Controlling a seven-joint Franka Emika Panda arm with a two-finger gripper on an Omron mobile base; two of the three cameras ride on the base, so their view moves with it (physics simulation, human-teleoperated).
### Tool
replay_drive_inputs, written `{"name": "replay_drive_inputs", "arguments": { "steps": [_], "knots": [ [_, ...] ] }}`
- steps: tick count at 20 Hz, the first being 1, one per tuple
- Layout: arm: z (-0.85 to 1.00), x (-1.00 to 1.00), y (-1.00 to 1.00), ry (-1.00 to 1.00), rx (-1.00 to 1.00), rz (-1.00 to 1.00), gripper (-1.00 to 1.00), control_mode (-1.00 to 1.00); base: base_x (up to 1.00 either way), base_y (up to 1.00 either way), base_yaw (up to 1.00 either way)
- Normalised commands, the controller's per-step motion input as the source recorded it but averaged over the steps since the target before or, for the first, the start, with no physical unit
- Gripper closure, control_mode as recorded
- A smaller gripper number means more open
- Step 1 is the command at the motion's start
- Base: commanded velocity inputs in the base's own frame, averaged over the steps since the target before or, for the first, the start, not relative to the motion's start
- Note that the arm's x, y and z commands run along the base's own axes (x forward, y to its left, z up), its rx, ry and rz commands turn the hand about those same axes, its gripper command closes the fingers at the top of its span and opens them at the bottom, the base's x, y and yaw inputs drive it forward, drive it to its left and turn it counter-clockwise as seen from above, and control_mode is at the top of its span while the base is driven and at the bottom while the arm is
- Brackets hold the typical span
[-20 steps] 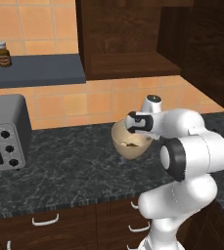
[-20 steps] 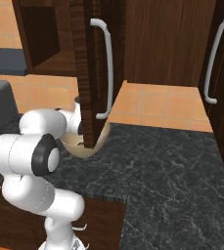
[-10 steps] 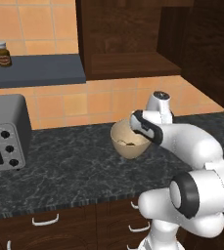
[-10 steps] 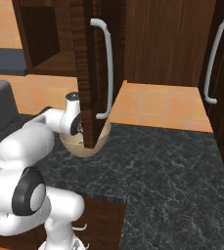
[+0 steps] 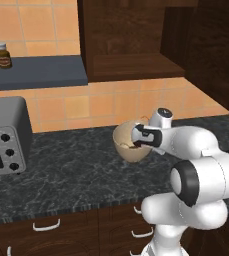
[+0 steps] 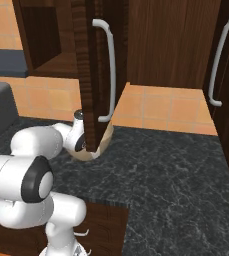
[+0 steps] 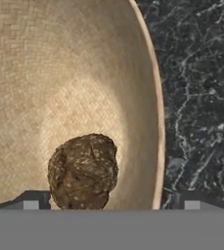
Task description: Open the cabinet, pick up the bread from the cabinet and place it in the basket. Then move the basket to the dining counter.
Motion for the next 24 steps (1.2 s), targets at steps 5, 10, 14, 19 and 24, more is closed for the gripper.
{"name": "replay_drive_inputs", "arguments": {
  "steps": [5,10,14,19,24],
  "knots": [
    [-0.42,0.02,0.03,0.01,0.01,-0.03,1.0,-1.0,0.0,0.0,0.0],
    [-0.13,-0.12,0.08,0.07,-0.01,-0.01,1.0,-1.0,0.0,0.0,0.0],
    [0.29,-0.98,0.03,0.0,0.0,-0.05,1.0,-1.0,0.0,0.0,0.0],
    [0.96,-0.98,0.04,-0.06,0.02,-0.04,1.0,-1.0,0.0,0.0,0.0],
    [1.0,-0.92,0.02,-0.07,0.1,-0.08,1.0,-1.0,0.0,0.0,0.0]
  ]
}}
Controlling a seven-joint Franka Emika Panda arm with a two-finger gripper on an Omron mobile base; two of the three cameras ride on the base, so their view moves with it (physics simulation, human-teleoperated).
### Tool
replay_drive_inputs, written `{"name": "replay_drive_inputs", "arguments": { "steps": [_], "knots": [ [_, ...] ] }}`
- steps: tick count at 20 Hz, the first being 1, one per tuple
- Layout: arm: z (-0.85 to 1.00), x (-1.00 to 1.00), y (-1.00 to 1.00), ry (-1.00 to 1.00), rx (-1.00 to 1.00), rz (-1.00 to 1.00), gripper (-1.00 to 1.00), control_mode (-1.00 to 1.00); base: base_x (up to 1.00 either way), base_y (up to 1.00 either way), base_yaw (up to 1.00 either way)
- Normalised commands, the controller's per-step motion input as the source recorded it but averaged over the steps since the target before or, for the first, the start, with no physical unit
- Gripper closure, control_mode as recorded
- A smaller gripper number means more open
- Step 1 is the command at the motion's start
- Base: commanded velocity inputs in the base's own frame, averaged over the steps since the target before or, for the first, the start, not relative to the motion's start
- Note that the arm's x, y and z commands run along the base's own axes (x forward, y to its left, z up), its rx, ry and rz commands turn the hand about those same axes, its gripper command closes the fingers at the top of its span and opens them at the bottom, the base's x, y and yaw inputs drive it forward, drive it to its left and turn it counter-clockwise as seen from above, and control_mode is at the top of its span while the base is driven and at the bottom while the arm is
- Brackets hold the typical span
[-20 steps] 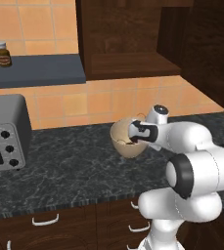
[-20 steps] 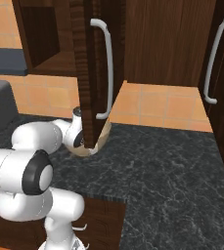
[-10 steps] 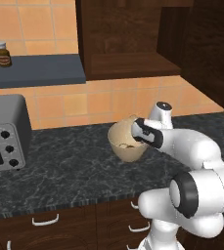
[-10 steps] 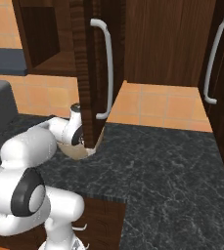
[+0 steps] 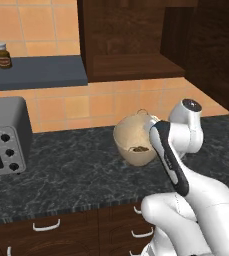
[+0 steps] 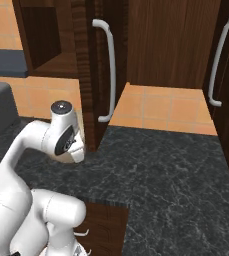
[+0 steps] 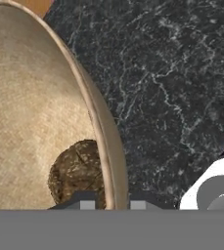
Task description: Open the cabinet, pick up the bread from the cabinet and place it in the basket. Then move the basket to the dining counter.
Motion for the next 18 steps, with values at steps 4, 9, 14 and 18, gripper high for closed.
{"name": "replay_drive_inputs", "arguments": {
  "steps": [4,9,14,18],
  "knots": [
    [1.0,-0.81,0.1,-0.01,0.2,-0.15,1.0,-1.0,0.0,0.0,0.0],
    [1.0,-0.54,0.02,0.01,0.11,-0.15,1.0,-1.0,0.0,0.0,0.0],
    [1.0,-0.4,0.0,0.11,0.08,-0.13,1.0,-1.0,0.0,0.0,0.0],
    [1.0,-0.68,-0.01,0.21,0.09,-0.17,1.0,-1.0,0.0,0.0,0.0]
  ]
}}
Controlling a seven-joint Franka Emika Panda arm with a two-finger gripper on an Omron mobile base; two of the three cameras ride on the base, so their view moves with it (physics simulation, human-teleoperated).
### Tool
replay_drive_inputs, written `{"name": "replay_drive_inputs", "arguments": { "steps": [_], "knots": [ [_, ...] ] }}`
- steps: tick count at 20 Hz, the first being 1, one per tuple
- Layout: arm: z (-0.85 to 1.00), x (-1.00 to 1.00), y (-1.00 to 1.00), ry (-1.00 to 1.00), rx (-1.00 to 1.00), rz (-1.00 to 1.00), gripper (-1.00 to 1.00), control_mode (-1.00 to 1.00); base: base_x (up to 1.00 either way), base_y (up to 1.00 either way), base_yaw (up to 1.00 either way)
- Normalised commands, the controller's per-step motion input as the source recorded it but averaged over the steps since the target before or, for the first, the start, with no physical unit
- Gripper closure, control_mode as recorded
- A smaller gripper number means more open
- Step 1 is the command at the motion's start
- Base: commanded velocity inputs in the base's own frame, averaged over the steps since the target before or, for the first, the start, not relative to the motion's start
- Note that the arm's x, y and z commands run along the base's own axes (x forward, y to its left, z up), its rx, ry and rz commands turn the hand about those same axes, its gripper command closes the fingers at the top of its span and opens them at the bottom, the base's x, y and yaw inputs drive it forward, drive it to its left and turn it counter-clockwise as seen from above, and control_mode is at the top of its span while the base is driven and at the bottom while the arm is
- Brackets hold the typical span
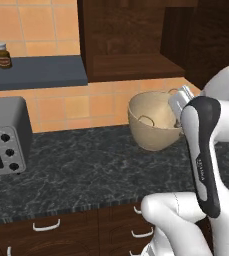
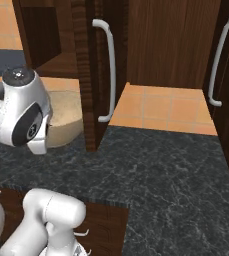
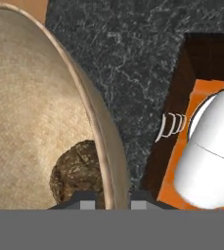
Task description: Open the cabinet, pick up the bread from the cabinet and place it in the basket. Then move the basket to the dining counter.
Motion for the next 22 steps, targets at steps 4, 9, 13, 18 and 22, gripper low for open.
{"name": "replay_drive_inputs", "arguments": {
  "steps": [4,9,13,18,22],
  "knots": [
    [0.27,-0.69,0.0,0.1,0.03,-0.19,1.0,-1.0,0.0,0.0,0.0],
    [-0.01,-0.08,0.0,0.02,0.0,-0.02,1.0,1.0,-0.62,0.24,0.06],
    [0.0,0.0,0.0,0.0,0.0,0.0,1.0,1.0,-0.45,0.92,0.71],
    [0.0,0.0,0.0,0.0,0.0,0.0,1.0,1.0,-0.11,0.71,0.9],
    [0.0,0.0,0.0,0.0,0.0,0.0,1.0,1.0,-0.04,0.4,0.98]
  ]
}}
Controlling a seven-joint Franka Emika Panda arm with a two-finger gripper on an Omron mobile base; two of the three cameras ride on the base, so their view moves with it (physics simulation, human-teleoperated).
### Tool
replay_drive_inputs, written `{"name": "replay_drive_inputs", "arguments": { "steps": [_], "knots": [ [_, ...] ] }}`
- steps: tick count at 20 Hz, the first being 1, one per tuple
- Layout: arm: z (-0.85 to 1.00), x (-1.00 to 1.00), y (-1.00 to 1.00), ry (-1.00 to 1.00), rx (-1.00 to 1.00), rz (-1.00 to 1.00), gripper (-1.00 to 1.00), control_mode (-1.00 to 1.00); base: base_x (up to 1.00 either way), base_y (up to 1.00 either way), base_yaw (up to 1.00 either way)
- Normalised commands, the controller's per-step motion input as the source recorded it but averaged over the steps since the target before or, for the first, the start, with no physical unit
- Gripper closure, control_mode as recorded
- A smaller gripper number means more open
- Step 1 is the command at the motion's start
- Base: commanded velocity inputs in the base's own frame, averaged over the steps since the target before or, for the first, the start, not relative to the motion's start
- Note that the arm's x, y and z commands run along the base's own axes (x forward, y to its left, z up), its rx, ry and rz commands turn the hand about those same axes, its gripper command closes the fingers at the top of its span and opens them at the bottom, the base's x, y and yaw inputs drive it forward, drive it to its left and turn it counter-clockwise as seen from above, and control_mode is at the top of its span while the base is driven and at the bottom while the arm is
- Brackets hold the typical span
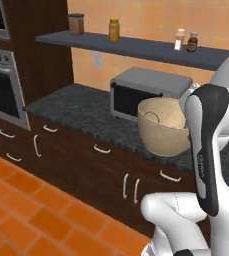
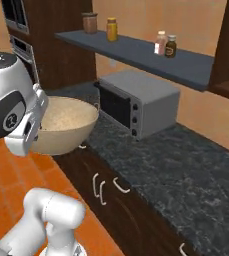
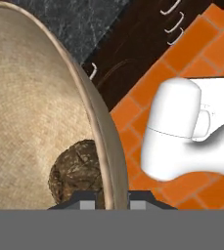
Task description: Open the cabinet, pick up the bread from the cabinet and place it in the basket. Then move the basket to the dining counter.
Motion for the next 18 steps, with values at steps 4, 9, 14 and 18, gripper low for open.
{"name": "replay_drive_inputs", "arguments": {
  "steps": [4,9,14,18],
  "knots": [
    [0.0,0.0,0.0,0.0,0.0,0.0,1.0,1.0,-0.01,0.29,1.0],
    [0.0,0.0,0.0,0.0,0.0,0.0,1.0,1.0,0.0,0.19,1.0],
    [0.0,0.0,0.0,0.0,0.0,0.0,1.0,1.0,0.0,0.12,1.0],
    [0.0,0.0,0.0,0.0,0.0,0.0,1.0,1.0,0.29,0.41,0.82]
  ]
}}
